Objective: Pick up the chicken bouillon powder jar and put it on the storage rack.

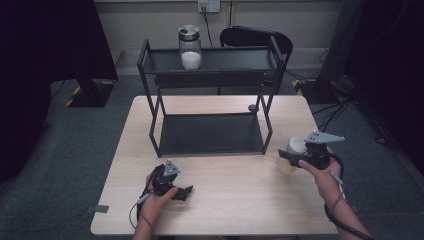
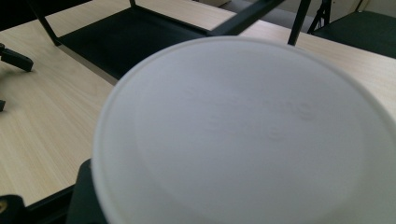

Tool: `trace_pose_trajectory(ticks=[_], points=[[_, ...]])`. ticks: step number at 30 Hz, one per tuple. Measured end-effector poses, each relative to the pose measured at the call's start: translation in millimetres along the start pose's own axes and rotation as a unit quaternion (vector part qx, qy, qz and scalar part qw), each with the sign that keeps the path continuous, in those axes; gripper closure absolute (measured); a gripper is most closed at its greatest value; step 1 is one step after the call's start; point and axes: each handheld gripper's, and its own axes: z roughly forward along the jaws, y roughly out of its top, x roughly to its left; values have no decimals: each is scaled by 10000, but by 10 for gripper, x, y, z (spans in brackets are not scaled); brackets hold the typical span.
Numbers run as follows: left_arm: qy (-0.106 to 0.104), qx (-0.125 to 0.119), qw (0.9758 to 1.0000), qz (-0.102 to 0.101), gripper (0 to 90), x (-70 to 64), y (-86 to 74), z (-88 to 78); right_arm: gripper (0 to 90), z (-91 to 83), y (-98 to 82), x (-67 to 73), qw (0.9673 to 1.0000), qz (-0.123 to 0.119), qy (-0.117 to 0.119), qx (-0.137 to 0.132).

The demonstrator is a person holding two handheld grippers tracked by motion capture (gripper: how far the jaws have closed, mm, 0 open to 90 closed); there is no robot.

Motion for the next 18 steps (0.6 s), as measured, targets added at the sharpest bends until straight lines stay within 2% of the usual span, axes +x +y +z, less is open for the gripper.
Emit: trace_pose_trajectory(ticks=[9,12,15,18], points=[[0,0,10000,-1,0,0,0,0,361,79,270,-18,9995,29,300,-33],[0,-1,10000,-1,0,0,0,0,361,124,396,15,9993,-101,354,49],[0,0,10000,-2,0,0,0,0,361,166,478,9,9988,-131,464,98],[0,1,10000,-1,0,0,0,0,361,189,545,34,9985,-217,474,136]])
